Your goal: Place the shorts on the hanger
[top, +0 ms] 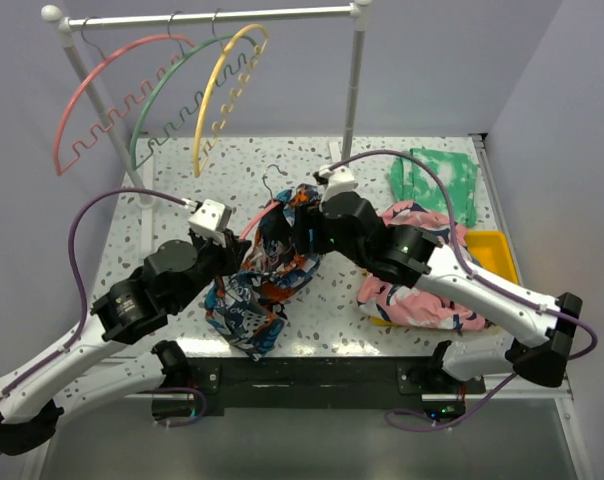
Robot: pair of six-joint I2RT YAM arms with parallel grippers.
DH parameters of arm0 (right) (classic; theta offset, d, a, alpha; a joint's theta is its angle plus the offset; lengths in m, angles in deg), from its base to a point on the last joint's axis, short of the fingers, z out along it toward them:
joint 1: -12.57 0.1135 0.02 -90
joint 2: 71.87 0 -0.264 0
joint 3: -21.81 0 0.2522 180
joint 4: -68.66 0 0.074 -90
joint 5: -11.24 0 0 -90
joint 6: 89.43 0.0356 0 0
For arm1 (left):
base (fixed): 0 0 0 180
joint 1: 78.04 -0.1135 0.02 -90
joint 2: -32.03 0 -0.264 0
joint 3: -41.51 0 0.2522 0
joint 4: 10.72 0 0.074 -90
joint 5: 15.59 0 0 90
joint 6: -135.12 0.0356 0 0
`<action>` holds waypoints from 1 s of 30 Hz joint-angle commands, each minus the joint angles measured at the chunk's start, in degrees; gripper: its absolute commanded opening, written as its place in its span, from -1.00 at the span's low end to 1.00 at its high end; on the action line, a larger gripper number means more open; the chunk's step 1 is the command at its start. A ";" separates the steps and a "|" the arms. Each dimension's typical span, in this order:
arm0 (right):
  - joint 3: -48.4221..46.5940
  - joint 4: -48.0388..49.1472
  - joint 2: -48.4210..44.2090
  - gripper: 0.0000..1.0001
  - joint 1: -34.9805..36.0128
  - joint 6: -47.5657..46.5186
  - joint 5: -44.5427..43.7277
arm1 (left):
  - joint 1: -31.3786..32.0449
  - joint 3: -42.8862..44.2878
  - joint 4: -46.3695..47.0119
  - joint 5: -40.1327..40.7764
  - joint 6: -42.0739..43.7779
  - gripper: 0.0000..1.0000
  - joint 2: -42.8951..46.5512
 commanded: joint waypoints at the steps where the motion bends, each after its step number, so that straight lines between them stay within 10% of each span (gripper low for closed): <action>1: -0.10 2.66 5.32 0.30 -0.29 -1.38 4.46 | 0.25 1.13 5.00 -0.11 0.40 -1.00 -0.16; 10: 0.18 0.56 7.88 -0.88 -9.85 -0.84 -0.17 | 0.16 -4.85 12.39 0.68 0.49 -1.00 -0.42; 30: 21.61 18.30 9.37 -1.00 -13.04 3.11 13.51 | 0.16 -24.01 41.13 5.08 -12.35 -0.77 -18.25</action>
